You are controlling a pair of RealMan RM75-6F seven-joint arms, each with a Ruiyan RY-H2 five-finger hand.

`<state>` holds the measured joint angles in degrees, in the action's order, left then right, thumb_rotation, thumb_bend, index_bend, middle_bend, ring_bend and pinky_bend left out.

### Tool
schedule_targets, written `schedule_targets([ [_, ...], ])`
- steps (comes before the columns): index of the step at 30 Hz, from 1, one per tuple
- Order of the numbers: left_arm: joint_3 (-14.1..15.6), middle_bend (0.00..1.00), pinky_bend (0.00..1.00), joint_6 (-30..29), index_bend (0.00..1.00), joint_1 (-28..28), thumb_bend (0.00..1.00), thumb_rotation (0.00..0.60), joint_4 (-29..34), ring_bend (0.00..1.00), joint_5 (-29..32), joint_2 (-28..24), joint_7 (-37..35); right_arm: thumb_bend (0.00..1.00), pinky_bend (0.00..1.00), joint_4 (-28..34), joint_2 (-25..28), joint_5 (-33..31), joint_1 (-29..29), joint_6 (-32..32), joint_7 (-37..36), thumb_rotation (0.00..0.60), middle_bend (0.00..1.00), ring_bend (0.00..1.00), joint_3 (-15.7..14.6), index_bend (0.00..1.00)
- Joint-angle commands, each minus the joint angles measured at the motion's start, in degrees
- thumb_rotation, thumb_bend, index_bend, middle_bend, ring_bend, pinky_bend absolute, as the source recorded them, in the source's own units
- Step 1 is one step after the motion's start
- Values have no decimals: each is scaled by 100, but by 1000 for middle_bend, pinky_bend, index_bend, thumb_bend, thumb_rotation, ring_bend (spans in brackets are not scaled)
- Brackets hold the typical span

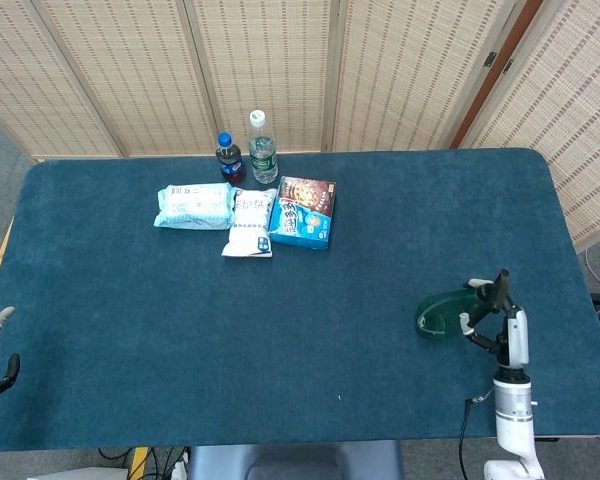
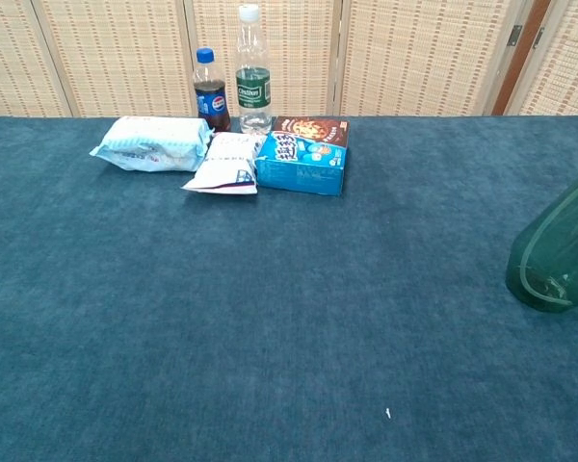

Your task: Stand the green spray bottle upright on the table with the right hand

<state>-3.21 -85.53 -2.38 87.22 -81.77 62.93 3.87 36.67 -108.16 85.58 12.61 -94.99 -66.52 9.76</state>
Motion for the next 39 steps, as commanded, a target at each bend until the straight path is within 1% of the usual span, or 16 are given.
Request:
schedule_targets([
  [1,1,11,0,-5,133,3,461,600,14,0,1,-6,7,221,481,-1,0,11,-12,-15,-20,600,437,406,-11,378],
  [9,6,11,0,0,133,8,460,600,30,0,11,-7,30,180,463,-66,-25,11,-41,-39,-67,600,424,393,-16,378],
  [21,12,11,0,13,133,6,460,600,25,0,18,5,44,165,427,-85,-13,1,-66,-84,-142,600,400,366,6,378],
  [30,19,11,0,27,133,13,458,600,16,0,35,14,37,158,332,-105,-10,-11,-113,-98,-233,600,375,334,2,377],
  [36,19,11,0,25,132,10,456,600,27,0,27,15,49,149,253,-152,-16,-17,-142,-121,-303,600,365,310,5,354],
  [39,18,11,0,28,133,7,454,600,33,0,30,13,61,145,234,-167,-18,-22,-156,-147,-335,600,361,304,13,353],
])
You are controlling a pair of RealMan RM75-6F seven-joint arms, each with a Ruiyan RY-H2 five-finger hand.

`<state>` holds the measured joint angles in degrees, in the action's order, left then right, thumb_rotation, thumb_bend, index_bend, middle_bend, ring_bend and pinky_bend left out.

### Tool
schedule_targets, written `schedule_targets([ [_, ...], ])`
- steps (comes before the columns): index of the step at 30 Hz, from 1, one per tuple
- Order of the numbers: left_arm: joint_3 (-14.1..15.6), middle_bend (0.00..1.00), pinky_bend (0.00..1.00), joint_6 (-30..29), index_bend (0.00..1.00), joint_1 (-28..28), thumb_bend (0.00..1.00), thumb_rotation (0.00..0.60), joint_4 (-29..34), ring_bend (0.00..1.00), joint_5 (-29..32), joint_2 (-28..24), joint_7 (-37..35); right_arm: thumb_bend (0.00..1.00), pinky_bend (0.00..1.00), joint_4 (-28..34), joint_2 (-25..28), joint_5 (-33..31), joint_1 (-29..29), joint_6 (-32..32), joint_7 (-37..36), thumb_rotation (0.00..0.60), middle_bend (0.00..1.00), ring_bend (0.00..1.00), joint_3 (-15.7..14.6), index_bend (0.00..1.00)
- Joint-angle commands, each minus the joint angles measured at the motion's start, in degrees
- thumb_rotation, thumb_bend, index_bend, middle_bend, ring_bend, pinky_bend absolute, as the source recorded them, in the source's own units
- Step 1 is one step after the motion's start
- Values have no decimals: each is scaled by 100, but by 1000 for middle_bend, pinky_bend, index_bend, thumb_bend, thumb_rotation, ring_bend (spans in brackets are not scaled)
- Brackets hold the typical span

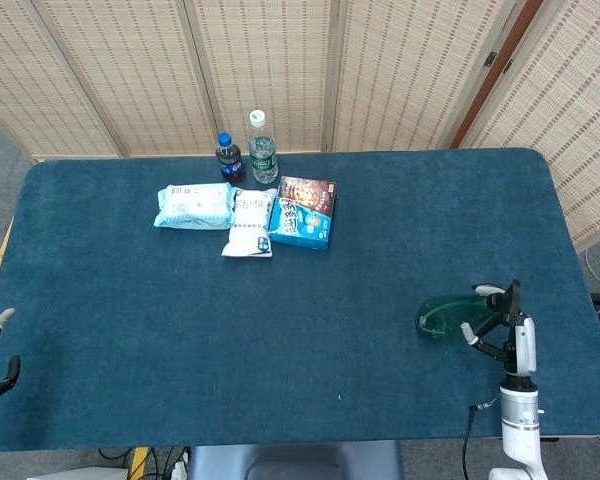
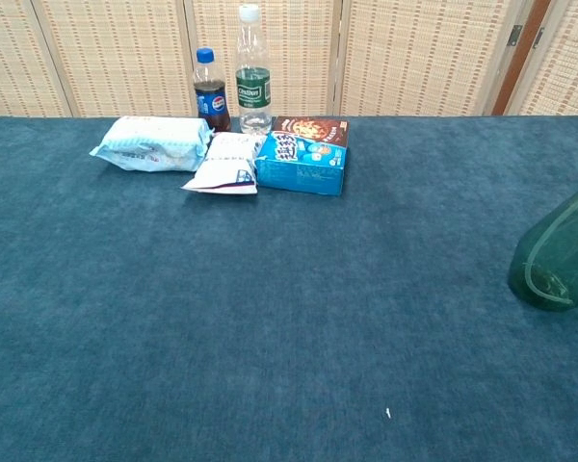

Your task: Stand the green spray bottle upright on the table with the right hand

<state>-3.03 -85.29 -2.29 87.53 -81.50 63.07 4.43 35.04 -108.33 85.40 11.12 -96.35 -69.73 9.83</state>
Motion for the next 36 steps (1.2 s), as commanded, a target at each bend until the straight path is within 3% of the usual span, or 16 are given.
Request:
schedule_targets([
  [1,-1,11,0,7,133,-2,454,600,3,0,5,0,5,144,232,-5,-2,-10,-12,-17,-30,600,361,302,12,353],
  [16,8,11,0,3,133,2,454,600,33,0,1,1,35,110,188,-54,5,-49,-60,-76,-195,600,293,217,65,284],
  [36,17,11,0,-52,133,13,453,600,139,0,-42,-20,146,96,178,119,199,-83,-185,-263,-187,600,268,191,132,243],
])
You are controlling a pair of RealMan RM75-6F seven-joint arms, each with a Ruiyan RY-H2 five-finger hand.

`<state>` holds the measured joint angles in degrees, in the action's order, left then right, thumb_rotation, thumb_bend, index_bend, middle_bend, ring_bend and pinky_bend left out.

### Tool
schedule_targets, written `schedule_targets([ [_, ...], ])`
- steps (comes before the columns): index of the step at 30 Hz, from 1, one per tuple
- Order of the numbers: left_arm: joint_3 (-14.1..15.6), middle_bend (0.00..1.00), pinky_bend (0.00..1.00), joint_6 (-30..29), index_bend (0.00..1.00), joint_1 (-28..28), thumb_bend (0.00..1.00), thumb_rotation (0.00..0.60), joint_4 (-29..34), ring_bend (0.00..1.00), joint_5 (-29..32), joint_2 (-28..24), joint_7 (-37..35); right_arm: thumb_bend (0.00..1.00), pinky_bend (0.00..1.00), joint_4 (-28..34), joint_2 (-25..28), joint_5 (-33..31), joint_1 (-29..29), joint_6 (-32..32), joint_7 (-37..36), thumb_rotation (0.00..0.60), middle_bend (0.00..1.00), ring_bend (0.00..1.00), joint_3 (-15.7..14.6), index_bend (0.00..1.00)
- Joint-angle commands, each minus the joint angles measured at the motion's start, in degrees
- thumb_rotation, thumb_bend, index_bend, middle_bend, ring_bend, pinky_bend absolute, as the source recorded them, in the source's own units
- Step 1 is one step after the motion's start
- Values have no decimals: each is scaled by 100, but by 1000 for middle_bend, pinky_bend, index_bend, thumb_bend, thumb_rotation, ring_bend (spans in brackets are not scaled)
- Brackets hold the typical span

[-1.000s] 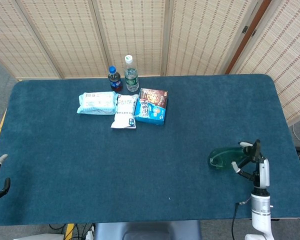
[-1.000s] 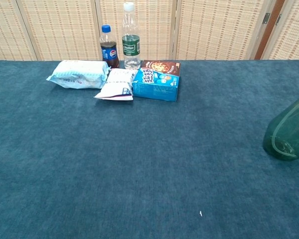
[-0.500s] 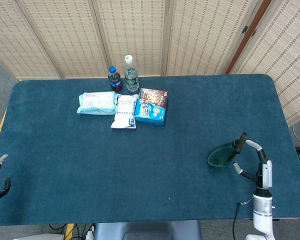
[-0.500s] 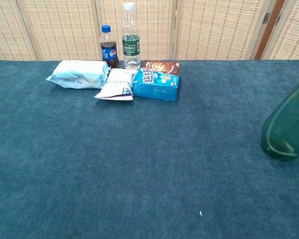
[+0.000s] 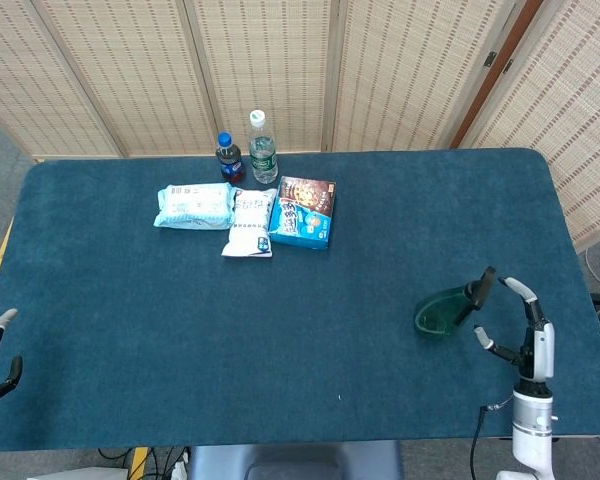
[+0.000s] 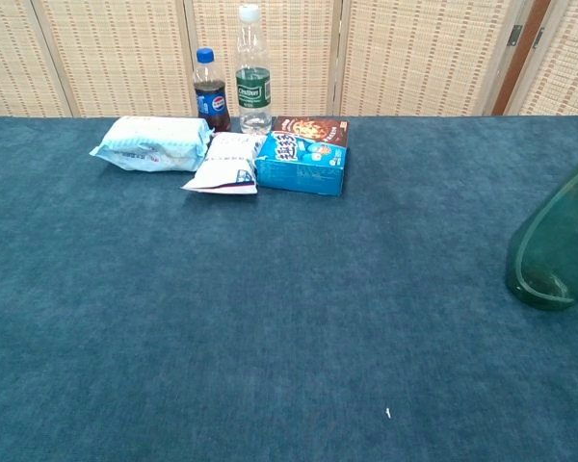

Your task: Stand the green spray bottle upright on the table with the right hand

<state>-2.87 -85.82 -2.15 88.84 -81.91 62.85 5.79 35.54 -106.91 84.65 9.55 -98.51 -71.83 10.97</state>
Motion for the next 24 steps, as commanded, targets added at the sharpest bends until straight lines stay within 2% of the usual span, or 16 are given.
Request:
schedule_targets([
  [1,1,11,0,-2,133,-2,453,600,15,0,-3,2,23,96,178,128,102,-1,-38,-67,51,600,268,190,21,243],
  [7,20,11,0,-34,133,18,454,600,75,0,-22,-1,93,97,177,505,358,1,-150,-59,364,600,264,185,-23,232],
  [13,20,11,0,-87,133,26,454,600,189,0,-60,-28,191,104,177,901,747,82,-382,-34,1112,600,256,176,-239,230],
  [19,-1,11,0,-123,133,-9,454,600,313,0,-131,-41,287,109,177,1720,1558,257,-614,-88,2598,600,256,173,-493,230],
  [24,-34,11,0,-124,133,-42,454,600,381,0,-135,-40,316,119,177,2823,2604,230,-748,305,4384,600,256,168,-723,231],
])
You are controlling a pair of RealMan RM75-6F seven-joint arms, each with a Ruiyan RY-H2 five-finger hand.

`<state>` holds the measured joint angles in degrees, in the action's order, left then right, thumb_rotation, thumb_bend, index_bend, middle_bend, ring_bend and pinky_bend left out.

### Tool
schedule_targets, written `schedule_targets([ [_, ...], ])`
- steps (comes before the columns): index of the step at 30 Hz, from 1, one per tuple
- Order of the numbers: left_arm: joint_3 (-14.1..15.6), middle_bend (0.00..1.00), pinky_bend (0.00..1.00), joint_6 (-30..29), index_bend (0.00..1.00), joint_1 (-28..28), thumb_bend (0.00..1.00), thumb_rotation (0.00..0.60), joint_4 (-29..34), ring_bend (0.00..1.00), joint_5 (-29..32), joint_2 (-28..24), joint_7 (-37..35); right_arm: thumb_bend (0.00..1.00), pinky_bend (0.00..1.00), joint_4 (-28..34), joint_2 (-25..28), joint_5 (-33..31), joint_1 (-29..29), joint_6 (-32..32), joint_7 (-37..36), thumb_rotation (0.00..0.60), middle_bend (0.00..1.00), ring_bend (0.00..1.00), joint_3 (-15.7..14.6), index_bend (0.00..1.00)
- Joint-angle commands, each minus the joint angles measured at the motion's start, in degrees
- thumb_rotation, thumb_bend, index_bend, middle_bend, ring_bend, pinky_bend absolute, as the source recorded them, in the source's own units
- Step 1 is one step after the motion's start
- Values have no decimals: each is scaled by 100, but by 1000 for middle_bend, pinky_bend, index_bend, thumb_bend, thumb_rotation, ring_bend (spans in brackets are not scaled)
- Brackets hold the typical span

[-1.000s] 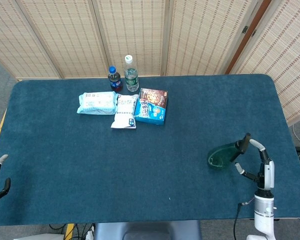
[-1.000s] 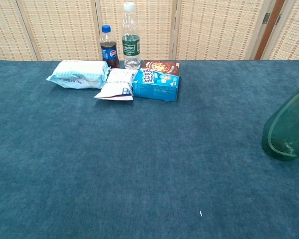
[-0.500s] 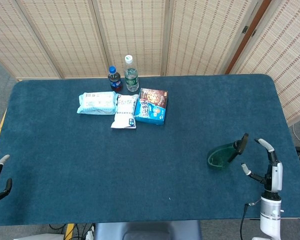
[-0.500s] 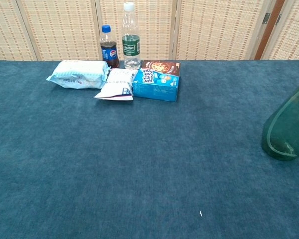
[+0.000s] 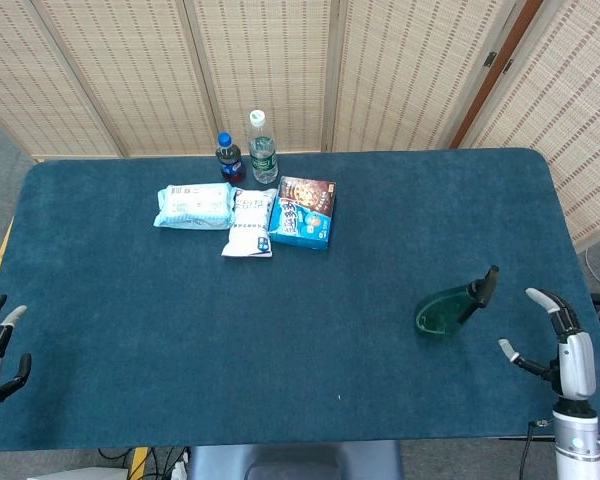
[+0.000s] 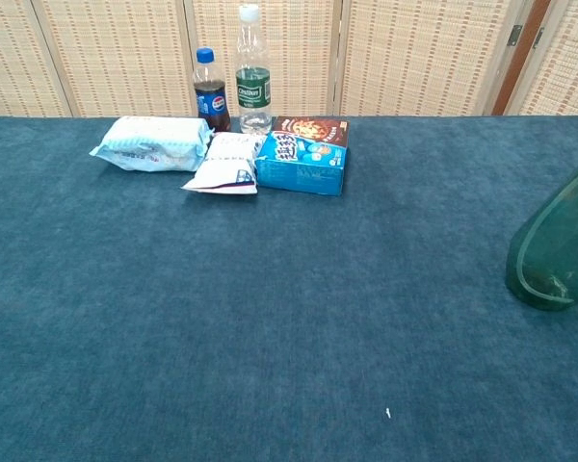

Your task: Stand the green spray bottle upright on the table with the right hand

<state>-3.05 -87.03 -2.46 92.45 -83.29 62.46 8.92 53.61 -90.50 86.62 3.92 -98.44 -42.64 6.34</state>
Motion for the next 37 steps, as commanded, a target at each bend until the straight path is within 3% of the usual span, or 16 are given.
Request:
schedule_targets([
  [1,-25,11,0,1,133,-20,454,600,34,0,6,-1,-1,120,177,1228,1141,12,-218,361,1773,600,256,168,-302,231],
  [8,-76,11,0,119,133,-152,454,600,99,0,0,72,93,132,177,2562,2204,-117,-363,637,3601,600,256,167,-456,230],
  [14,-74,11,0,227,133,-220,453,600,38,0,37,178,120,138,177,3016,2587,-224,-331,1018,4450,600,256,164,-554,230],
  [23,-85,11,0,338,132,-283,454,600,-151,0,107,273,21,140,177,2820,2471,-394,-270,1370,4499,600,256,164,-523,230],
  [37,-80,11,0,362,133,-334,454,600,-171,0,103,289,44,140,177,2652,2364,-337,-268,1396,4413,600,256,164,-468,230],
])
